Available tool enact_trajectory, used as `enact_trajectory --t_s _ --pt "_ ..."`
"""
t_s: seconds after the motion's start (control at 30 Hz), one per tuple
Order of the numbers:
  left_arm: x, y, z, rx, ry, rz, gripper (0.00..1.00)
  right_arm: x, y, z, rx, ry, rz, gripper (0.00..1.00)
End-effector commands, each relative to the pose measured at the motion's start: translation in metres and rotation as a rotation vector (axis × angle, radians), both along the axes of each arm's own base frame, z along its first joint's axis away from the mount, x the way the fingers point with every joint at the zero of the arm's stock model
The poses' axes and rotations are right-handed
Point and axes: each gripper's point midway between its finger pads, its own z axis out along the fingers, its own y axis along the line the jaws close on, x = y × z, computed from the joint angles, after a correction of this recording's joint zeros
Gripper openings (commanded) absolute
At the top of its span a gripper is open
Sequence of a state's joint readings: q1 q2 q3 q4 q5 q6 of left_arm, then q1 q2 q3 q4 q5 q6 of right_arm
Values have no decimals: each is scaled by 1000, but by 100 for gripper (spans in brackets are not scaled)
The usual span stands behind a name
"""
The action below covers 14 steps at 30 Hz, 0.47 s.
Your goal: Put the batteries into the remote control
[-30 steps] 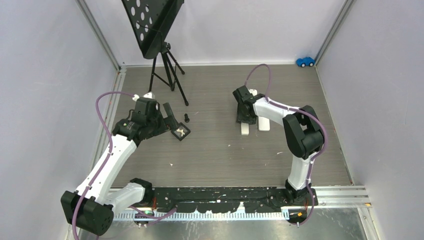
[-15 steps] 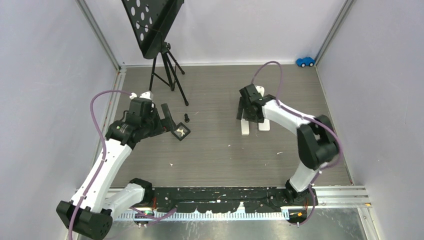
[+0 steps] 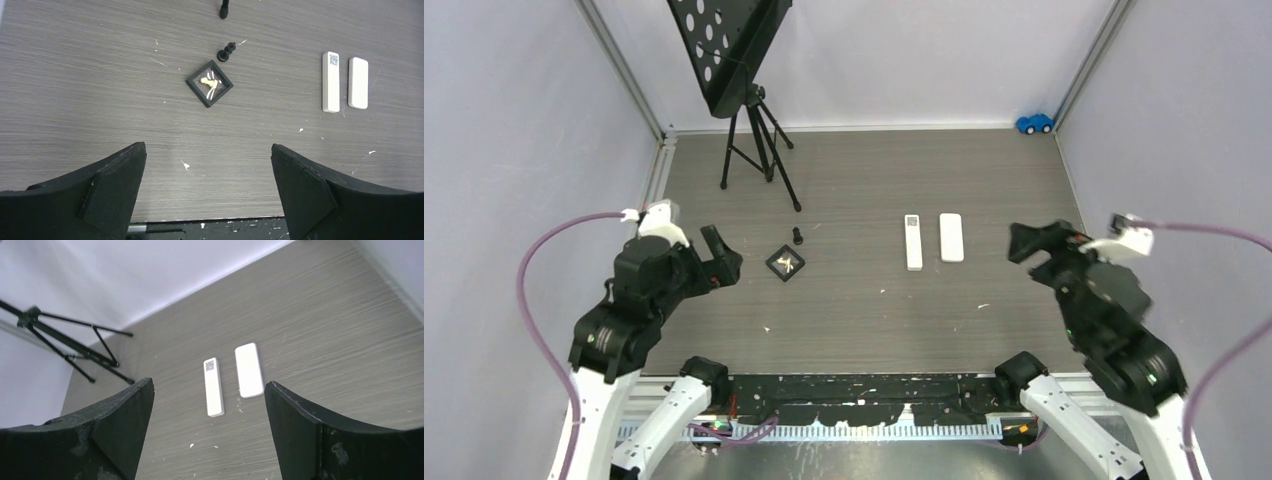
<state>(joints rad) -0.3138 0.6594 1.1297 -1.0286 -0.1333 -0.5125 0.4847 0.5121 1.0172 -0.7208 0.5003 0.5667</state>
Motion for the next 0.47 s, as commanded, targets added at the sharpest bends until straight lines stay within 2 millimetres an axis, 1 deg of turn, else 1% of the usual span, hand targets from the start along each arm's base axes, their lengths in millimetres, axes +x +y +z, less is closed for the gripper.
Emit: enact_trajectory --t_s 0.0,0.1,0.2,0.33,0.43 --pt "-18 26 23 58 -76 72 98 -47 -59 2 -89 27 -178 86" --pt "-26 38 33 75 -115 111 98 -74 -86 21 -72 -58 -248 87" --pt "-34 46 44 83 -164 137 98 -88 -101 32 -51 -135 -291 87" --pt "-42 54 54 91 -211 151 98 -96 -110 37 -22 -180 -321 88" --pt "-45 59 56 104 -205 173 98 -97 -113 37 -9 -186 -345 89"
